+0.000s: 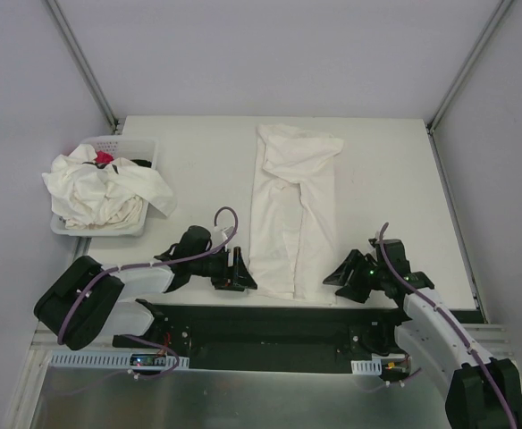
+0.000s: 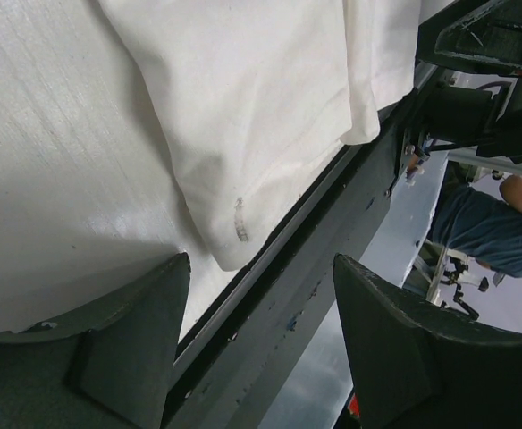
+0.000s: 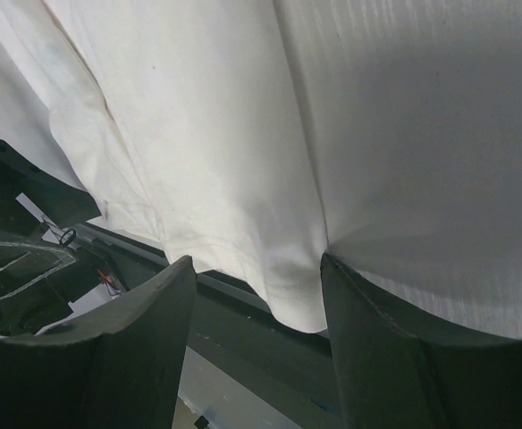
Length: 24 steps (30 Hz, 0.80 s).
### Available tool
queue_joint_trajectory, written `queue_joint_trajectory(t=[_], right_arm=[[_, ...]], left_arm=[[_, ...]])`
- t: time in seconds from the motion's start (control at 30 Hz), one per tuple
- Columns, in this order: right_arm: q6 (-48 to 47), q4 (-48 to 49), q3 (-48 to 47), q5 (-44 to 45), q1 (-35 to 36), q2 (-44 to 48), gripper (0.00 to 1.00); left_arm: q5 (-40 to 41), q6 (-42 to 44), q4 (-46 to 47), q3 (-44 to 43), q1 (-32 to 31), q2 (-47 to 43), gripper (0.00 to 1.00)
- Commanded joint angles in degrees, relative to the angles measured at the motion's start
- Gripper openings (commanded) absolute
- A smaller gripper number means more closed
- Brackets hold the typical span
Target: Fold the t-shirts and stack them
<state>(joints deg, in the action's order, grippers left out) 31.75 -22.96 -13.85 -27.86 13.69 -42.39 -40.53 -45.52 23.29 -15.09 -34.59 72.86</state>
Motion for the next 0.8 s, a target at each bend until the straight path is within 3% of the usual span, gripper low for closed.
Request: queue_joint_trajectory(t=[0.0, 0.23, 0.57, 0.77], right_arm=[[1.9, 1.2, -2.0, 1.5, 0.8, -0.2, 0.61], [3.1, 4.2, -0.7, 1.1, 1.6, -1.2, 0.61], [-2.6, -11.9, -5.0, 4.8, 1.4, 4.9, 0.61], [-2.1, -12.6, -3.9, 5.5, 1.2, 5.7, 0.61]], left_arm=[[-1.1, 0.0, -1.8, -1.0, -0.7, 1.5, 0.66], [-1.3, 1.1, -2.4, -3.6, -0.7, 4.2, 0.66], [-2.4, 1.2, -4.5, -3.9, -0.7, 4.0, 0.66], [-1.6, 2.8, -6.9, -4.2, -0.7, 4.2, 0.66]])
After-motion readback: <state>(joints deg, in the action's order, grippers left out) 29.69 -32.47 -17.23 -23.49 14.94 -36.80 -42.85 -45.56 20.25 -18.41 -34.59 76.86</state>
